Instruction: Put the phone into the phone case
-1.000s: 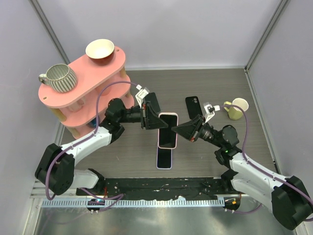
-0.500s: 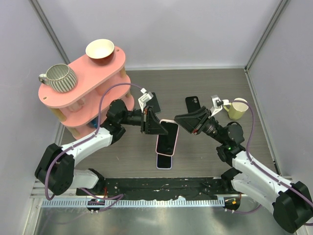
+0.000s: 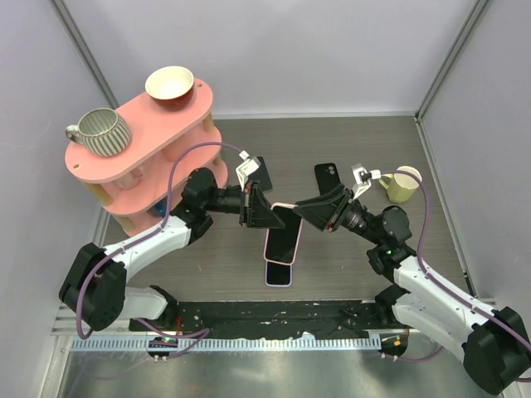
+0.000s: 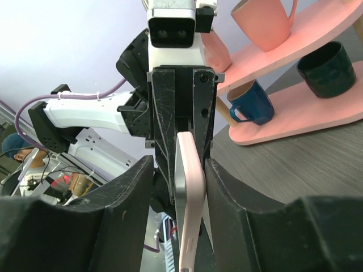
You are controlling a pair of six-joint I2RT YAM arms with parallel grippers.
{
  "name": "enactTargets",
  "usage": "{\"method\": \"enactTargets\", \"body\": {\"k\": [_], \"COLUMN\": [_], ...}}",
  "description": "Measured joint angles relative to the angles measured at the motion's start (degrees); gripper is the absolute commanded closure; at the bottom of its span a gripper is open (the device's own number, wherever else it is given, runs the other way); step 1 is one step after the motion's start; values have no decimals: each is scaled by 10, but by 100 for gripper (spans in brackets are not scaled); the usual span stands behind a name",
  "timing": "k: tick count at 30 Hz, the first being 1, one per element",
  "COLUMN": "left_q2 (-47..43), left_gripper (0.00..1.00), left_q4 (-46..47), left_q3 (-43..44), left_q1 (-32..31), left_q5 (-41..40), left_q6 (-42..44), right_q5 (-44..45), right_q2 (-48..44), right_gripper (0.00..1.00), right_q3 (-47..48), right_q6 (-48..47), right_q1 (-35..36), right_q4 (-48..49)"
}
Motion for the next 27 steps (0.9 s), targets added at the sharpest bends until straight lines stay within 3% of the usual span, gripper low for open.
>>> {"method": "enactTargets", "body": {"k": [7,9,10,11,17,20,21,24,27], "left_q2": [-1,-3,-4,-5,-5,-5,-5,-6,-6], "left_gripper": [100,100,100,100,100,100,100,100,100], "left_q4": [-20,-30,-36,-44,-82,-95,-100,-111,-125], "left_q3": [0,0,0,0,1,7,10,14,14], "left_q1": [-2,-3,-3,-4,-9,-8,-8,-9,-5], "left_q5": [-7,-10,-12,-13,-26,-31,-32,-49,-69], "left_q6": [11,17,20,22,37,47,50,63,68], "right_q5": [-6,-7,-7,-8,-7,-7,-7,-3,1], "right_q2": [-3,-8,-12,-16,-36,-37,-37,-37,-36], "right_gripper": [68,79,93,99,99,75,61,48,45], "right_q3": [-1,-1,-1,0,18,36,41,47,45], "right_q6": [-15,-26,-33,-41,-94,-114,-120,-122,-114], "right_q1": [-1,-2,-2,-2,-2,-2,-2,-2,-2], "right_q4": [-30,-45,-55,-65,-148,-183,-191,-208,-213]}}
